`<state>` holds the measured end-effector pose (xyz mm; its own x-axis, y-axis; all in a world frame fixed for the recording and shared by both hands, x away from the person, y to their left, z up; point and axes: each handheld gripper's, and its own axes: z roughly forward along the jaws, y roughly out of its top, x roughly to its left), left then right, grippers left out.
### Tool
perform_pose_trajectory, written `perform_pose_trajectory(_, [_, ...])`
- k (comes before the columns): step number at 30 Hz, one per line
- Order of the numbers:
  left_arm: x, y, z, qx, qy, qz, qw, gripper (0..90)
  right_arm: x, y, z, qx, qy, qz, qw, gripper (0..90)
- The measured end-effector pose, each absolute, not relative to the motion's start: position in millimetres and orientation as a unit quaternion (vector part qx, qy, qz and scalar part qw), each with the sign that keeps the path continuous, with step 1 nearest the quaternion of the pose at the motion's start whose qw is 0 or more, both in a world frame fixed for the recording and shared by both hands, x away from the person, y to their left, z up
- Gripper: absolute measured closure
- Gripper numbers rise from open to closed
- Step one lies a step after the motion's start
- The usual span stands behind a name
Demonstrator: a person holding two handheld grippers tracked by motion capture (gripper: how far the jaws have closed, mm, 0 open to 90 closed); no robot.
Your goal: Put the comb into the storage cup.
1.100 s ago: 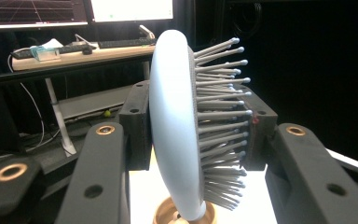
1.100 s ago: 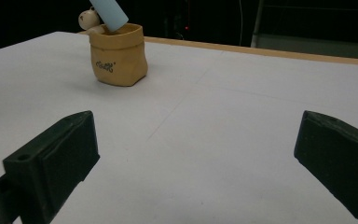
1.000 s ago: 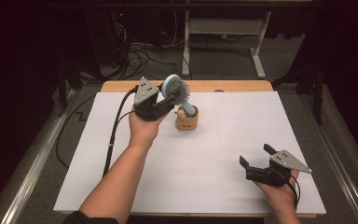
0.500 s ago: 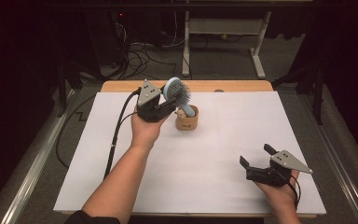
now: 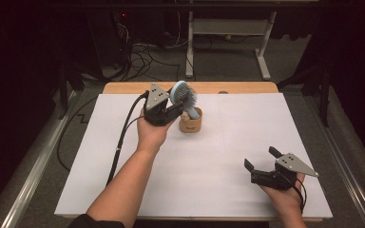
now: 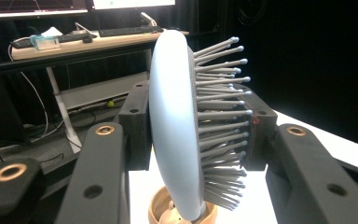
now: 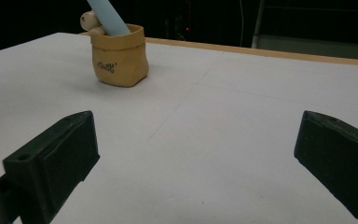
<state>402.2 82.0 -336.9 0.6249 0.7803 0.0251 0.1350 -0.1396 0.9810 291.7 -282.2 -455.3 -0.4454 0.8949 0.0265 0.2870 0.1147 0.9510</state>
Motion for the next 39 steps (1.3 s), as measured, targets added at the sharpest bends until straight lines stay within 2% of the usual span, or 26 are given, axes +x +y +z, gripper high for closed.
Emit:
perform_pose_trajectory(16, [401.5, 72.8, -343.9, 0.709, 0.320, 0.297, 0.553, 55.6, 291.3, -282.8, -455.4, 0.434, 0.682, 0.506, 0.302, 0.1])
perform_pose_trajectory(39, [407.3, 67.2, -363.2, 0.712, 0.330, 0.290, 0.548, 54.6, 291.3, -283.7, -456.3, 0.434, 0.683, 0.505, 0.301, 0.2])
